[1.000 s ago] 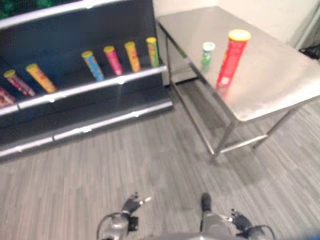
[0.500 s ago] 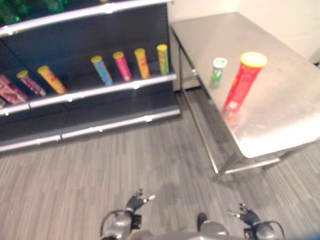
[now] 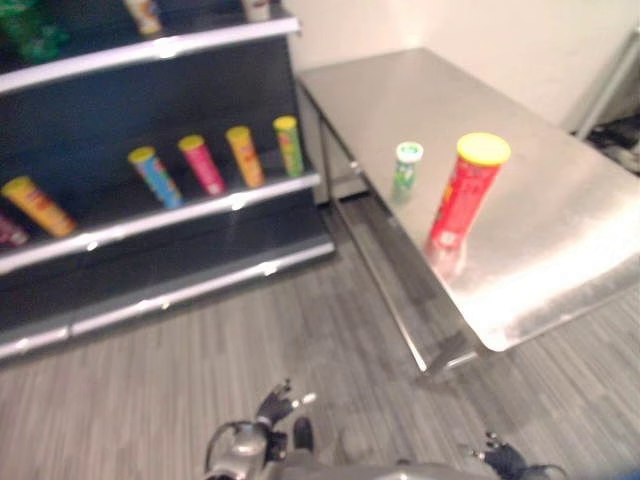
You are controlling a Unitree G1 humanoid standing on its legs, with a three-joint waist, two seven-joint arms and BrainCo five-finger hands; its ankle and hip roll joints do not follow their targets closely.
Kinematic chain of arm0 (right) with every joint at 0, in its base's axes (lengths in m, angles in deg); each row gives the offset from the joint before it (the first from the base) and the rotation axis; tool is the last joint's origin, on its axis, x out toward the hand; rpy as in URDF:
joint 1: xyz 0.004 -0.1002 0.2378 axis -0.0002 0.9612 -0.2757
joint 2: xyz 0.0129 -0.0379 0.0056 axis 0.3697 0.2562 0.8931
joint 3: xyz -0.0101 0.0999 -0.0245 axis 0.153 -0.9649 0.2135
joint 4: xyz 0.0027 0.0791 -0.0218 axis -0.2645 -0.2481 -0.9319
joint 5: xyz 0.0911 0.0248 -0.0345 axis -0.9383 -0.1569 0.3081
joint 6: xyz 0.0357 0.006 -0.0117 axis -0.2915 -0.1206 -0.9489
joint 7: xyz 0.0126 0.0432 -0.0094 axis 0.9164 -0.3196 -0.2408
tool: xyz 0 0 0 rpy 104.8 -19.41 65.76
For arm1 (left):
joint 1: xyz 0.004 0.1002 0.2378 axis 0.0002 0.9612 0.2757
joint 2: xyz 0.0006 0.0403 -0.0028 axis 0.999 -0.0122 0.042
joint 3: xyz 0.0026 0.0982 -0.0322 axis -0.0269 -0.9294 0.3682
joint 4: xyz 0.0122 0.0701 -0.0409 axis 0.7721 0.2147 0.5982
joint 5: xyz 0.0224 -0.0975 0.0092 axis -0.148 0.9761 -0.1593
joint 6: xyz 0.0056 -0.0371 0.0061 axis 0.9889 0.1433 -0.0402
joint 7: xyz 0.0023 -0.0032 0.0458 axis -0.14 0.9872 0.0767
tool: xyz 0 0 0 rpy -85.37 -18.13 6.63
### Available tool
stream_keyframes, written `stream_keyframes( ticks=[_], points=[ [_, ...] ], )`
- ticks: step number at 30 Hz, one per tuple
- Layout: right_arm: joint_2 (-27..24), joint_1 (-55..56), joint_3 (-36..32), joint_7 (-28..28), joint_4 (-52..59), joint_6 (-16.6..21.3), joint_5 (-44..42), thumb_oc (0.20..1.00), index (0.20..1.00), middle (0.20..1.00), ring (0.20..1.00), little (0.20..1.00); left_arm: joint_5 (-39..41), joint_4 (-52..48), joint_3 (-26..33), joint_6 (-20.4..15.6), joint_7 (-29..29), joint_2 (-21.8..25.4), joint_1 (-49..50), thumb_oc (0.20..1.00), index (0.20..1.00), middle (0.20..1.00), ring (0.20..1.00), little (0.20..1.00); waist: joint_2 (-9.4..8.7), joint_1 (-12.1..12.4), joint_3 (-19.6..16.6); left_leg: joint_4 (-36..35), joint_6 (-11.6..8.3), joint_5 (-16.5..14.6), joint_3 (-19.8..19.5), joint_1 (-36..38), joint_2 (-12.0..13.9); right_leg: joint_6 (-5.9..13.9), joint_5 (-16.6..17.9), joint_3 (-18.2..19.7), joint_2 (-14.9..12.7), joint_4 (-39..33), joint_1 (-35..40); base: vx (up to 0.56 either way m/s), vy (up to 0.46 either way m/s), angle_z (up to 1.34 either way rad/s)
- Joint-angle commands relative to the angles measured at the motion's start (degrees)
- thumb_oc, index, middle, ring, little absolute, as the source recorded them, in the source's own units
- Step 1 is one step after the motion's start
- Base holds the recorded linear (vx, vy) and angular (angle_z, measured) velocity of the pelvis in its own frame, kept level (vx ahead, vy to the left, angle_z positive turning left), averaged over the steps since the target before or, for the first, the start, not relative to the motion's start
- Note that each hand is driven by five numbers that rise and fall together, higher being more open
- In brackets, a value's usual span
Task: Put the goods on the table back onto the shelves and tidy them up.
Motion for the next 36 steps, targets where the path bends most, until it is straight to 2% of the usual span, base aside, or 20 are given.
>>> stream_keyframes(
  ticks=[1,4,8,9,10,11,13,14,15,17,20,21,22,24,25,28,30,31,32,36],
  points=[
    [-1.84,-2.98,0.64,0.08,-0.20,1.28,-0.15,1.000,1.000,1.000,1.000,1.000,-1.25,-1.14,0.49,-2.66,0.62,-0.45,-2.57,1.000,1.000,1.000,1.000,1.000,1.55,1.09,-0.56,0.17,-3.32,-0.85,3.71,-1.05,2.35,1.55,-4.60,1.35,2.85,4.44,-0.07,0.20,0.171,-0.43],
    [-1.98,-3.57,-0.12,0.21,1.14,1.27,-0.65,1.000,1.000,1.000,1.000,1.000,-0.88,-0.61,1.25,-2.44,0.71,0.17,-2.91,1.000,1.000,1.000,1.000,1.000,1.51,0.93,-0.73,0.36,-1.37,-2.96,6.16,0.35,1.38,3.48,-4.35,0.73,1.19,10.76,-2.72,0.13,0.131,-0.39],
    [-2.15,-3.69,-0.43,0.18,1.71,1.27,-0.88,1.000,1.000,1.000,1.000,1.000,-1.22,-0.02,1.64,-2.31,0.84,0.53,-3.01,1.000,1.000,1.000,1.000,1.000,1.61,0.78,-0.57,0.35,-0.23,-4.12,7.11,1.63,0.47,5.14,-2.67,0.20,0.39,17.24,-5.88,0.09,0.120,-0.25],
    [-2.51,-4.18,-1.36,0.02,1.53,1.35,-1.84,1.000,1.000,1.000,1.000,1.000,-1.11,0.60,2.26,-2.30,1.19,0.92,-3.29,1.000,1.000,1.000,1.000,1.000,1.87,-0.07,0.51,0.17,0.82,-4.95,7.68,3.26,0.06,6.98,1.15,0.27,0.02,24.96,-9.90,0.04,0.093,-0.18],
    [-2.51,-4.20,-1.36,0.02,1.53,1.34,-1.85,1.000,1.000,1.000,1.000,1.000,-1.11,0.61,2.26,-2.31,1.19,0.92,-3.32,1.000,1.000,1.000,1.000,1.000,1.83,-0.01,0.51,0.17,0.84,-4.95,7.76,3.24,0.02,7.00,1.07,0.37,-0.02,25.15,-10.04,0.10,0.171,-0.29],
    [-2.42,-4.50,-4.06,-0.92,0.99,1.57,-4.09,1.000,1.000,1.000,1.000,1.000,-0.54,2.64,3.68,-1.78,1.49,1.56,-3.63,1.000,1.000,1.000,1.000,1.000,2.53,-0.89,1.50,0.17,1.30,-6.51,8.78,5.17,0.21,7.51,3.28,-2.42,-1.77,31.46,-15.71,0.10,0.073,-0.27],
    [-2.47,-4.08,-5.36,-1.09,0.73,1.67,-5.26,1.000,1.000,1.000,1.000,1.000,-0.44,3.11,4.01,-1.86,1.41,1.75,-3.73,1.000,1.000,1.000,1.000,1.000,2.50,-1.22,1.47,0.17,1.05,-6.82,8.63,5.54,0.08,7.17,2.38,-3.87,-2.49,28.59,-15.59,0.13,-0.004,-0.17],
    [-3.92,-3.14,-7.56,-1.29,-0.56,1.53,-6.32,1.000,1.000,1.000,1.000,1.000,-0.86,4.85,4.33,-1.94,1.35,2.11,-4.09,1.000,1.000,1.000,1.000,1.000,1.93,-1.61,0.79,0.17,0.34,-7.83,8.45,5.47,-0.31,5.67,0.97,-6.47,-3.49,15.90,-15.31,0.16,-0.101,-0.01],
    [-4.53,-2.41,-10.22,-1.87,-2.32,1.58,-8.37,1.000,1.000,1.000,1.000,1.000,-0.92,5.31,4.26,-1.88,0.96,2.33,-4.11,1.000,1.000,1.000,1.000,1.000,1.48,-2.06,0.18,0.17,0.26,-8.45,7.68,5.51,-0.94,5.67,1.13,-6.73,-4.01,10.24,-12.69,0.19,-0.106,0.04],
    [-5.31,-1.00,-14.67,-2.56,-4.49,2.18,-11.98,1.000,1.000,1.000,1.000,1.000,0.01,5.35,5.61,-2.23,1.10,2.34,-3.71,1.000,1.000,1.000,1.000,1.000,0.58,-1.77,-0.33,0.17,-0.28,-8.28,9.12,6.24,-0.85,6.61,2.24,-7.08,-4.21,6.86,-9.70,0.10,-0.069,0.29],
    [-9.26,1.34,-24.16,-3.32,-2.93,2.91,-17.46,1.000,1.000,1.000,1.000,1.000,0.85,4.16,7.73,-2.48,0.24,2.39,-2.45,1.000,1.000,1.000,1.000,1.000,0.25,-1.92,-1.95,0.17,-0.85,-7.97,10.53,6.27,-0.14,6.34,3.05,-8.05,-3.40,3.62,-8.07,0.09,-0.068,0.05],
    [-9.30,1.43,-24.23,-3.32,-2.88,2.88,-17.46,1.000,1.000,1.000,1.000,1.000,0.85,4.14,7.66,-2.47,0.25,2.34,-2.44,1.000,1.000,1.000,1.000,1.000,0.32,-1.88,-1.92,0.17,-0.86,-7.99,10.52,6.32,-0.12,6.34,3.10,-8.08,-3.37,3.50,-7.95,0.08,-0.055,-0.31],
    [-12.82,3.92,-31.32,-5.54,3.06,4.91,-19.94,1.000,1.000,1.000,1.000,1.000,-0.16,4.05,8.29,-2.58,0.00,1.77,-1.56,1.000,1.000,1.000,1.000,1.000,0.08,-2.56,-2.28,0.17,-1.21,-8.20,10.51,6.73,0.11,6.29,2.76,-8.52,-2.78,2.12,-6.53,0.05,-0.040,-0.20],
    [-14.75,5.01,-35.31,-6.79,6.15,6.24,-20.47,1.000,1.000,1.000,1.000,1.000,-0.52,4.08,8.64,-2.71,0.11,1.25,-1.18,1.000,1.000,1.000,1.000,1.000,0.16,-2.66,-2.52,0.17,-1.40,-8.36,10.40,6.91,0.25,6.34,2.61,-8.75,-2.58,1.39,-5.81,0.07,-0.042,-0.01],
    [-18.60,5.42,-41.21,-9.12,12.71,8.69,-20.67,1.000,1.000,1.000,1.000,1.000,-1.29,4.83,8.94,-2.76,0.18,0.19,-0.89,1.000,1.000,1.000,1.000,1.000,0.06,-3.05,-2.92,0.17,-1.59,-8.52,10.47,7.18,0.43,6.24,2.49,-8.96,-2.36,0.76,-5.01,0.09,-0.041,0.03],
    [-24.40,5.69,-49.13,-12.71,26.79,11.75,-18.57,1.000,1.000,1.000,1.000,1.000,-2.36,6.14,8.93,-2.45,0.29,-1.03,-0.95,1.000,1.000,1.000,1.000,1.000,0.21,-3.46,-3.15,0.17,-1.86,-8.95,10.37,7.79,0.59,6.16,1.97,-9.18,-2.03,0.67,-4.32,0.05,-0.034,-0.03],
    [-27.33,3.90,-50.93,-13.21,33.78,13.78,-17.71,1.000,1.000,1.000,1.000,1.000,-2.62,6.21,8.74,-2.43,0.16,-1.35,-0.74,1.000,1.000,1.000,1.000,1.000,0.30,-3.24,-3.48,0.17,-2.01,-9.07,10.39,7.84,0.69,6.05,1.65,-9.24,-1.89,0.56,-4.04,0.00,0.000,0.00],
    [-33.02,1.99,-51.82,-11.93,41.00,14.53,-16.24,1.000,1.000,1.000,1.000,1.000,-2.91,5.95,8.60,-2.25,-0.17,-0.93,-0.41,1.000,1.000,1.000,1.000,1.000,0.18,-2.93,-3.46,0.17,-2.27,-9.21,10.36,8.19,0.80,6.02,1.18,-9.41,-1.72,0.67,-3.57,0.00,-0.018,0.05],
    [-33.02,1.95,-51.84,-11.97,41.08,14.46,-16.20,1.000,1.000,1.000,1.000,1.000,-2.92,5.95,8.64,-2.24,-0.16,-0.97,-0.45,1.000,1.000,1.000,1.000,1.000,0.24,-2.94,-3.48,0.17,-2.26,-8.99,10.37,8.01,0.83,5.95,1.39,-9.39,-1.68,0.62,-3.73,0.00,-0.026,0.07],
    [-41.31,-3.43,-48.93,-7.93,49.93,15.60,-14.93,1.000,1.000,1.000,1.000,1.000,-2.84,5.20,8.25,-2.35,-1.27,-0.09,0.72,1.000,1.000,1.000,1.000,1.000,0.06,-1.66,-3.80,0.17,-2.62,-8.72,10.34,8.07,1.11,5.77,1.04,-9.85,-1.41,0.57,-3.21,0.00,-0.009,0.04]
  ],
)
